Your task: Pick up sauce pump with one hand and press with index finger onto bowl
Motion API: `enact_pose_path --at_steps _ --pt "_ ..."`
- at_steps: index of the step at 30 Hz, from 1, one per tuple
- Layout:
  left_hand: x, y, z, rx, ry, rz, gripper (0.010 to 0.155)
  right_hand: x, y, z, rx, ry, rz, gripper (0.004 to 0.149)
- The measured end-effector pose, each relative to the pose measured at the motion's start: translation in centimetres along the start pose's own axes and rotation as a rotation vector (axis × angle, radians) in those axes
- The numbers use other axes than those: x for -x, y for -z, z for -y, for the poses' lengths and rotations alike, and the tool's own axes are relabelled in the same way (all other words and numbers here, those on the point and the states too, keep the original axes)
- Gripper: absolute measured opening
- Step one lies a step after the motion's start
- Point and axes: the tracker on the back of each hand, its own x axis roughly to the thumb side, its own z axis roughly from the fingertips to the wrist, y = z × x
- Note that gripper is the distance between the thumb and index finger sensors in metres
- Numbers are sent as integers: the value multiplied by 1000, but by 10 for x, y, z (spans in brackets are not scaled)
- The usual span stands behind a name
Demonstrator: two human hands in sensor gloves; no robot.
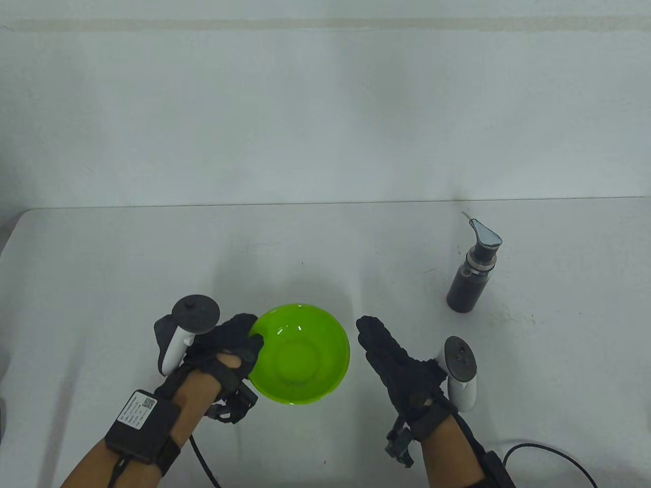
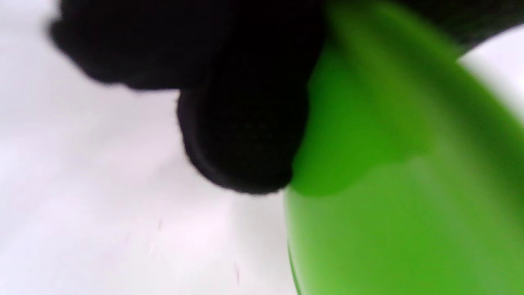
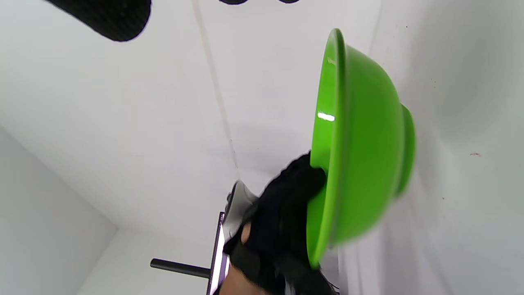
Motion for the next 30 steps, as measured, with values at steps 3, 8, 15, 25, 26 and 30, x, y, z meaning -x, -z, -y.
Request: enact_pose_path --at_steps 3,8,15,25,26,30 --pt "5 -15 25 69 12 29 56 0 -1 -1 5 -18 1 76" --pt "13 -17 56 136 61 56 56 2 -1 -2 -6 -20 -10 76" --pt "30 -1 77 145 22 -8 57 4 0 -2 -8 -29 -34 76" --pt "42 8 83 145 -62 -27 57 5 2 -3 -22 -30 -46 76" --pt "42 8 83 145 -69 -30 58 5 2 -4 -25 -30 -49 76" --pt "40 8 82 158 -61 -14 59 6 3 -5 -34 -35 -59 76"
